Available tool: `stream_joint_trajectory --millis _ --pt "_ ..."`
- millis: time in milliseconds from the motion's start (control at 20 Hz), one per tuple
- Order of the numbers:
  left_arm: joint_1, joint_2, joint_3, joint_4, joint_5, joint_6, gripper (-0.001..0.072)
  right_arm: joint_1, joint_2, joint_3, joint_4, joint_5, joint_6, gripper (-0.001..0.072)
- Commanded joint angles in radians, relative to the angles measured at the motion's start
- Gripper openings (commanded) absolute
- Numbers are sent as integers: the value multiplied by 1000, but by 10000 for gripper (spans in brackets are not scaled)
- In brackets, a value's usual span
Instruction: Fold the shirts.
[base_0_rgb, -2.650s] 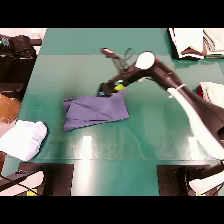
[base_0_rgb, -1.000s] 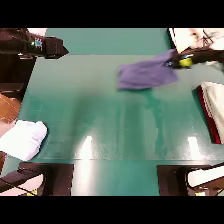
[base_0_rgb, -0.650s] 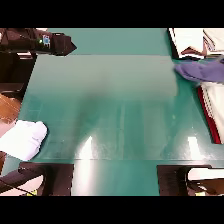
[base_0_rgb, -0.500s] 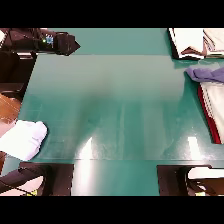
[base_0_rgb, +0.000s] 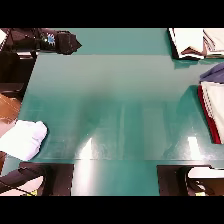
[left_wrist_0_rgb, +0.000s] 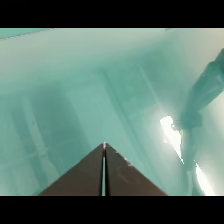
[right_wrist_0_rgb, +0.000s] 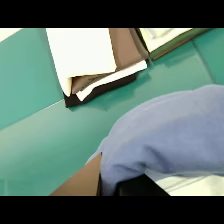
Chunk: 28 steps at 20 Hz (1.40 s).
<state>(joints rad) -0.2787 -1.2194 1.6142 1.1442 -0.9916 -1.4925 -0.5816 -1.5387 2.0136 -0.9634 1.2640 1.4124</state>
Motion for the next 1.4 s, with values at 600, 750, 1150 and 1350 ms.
stream_joint_trajectory --millis 600,750,1150,1350 --pt "0 0 0 1 -24 9 25 -292 418 -618 -276 134 1 20" --pt "0 0 0 1 -32 15 25 -336 442 -741 -350 138 1 22" --pt "0 0 0 0 -45 34 25 -378 465 -804 -238 100 1 618" --pt "0 0 0 1 -46 34 25 -142 468 -698 -61 73 2 618"
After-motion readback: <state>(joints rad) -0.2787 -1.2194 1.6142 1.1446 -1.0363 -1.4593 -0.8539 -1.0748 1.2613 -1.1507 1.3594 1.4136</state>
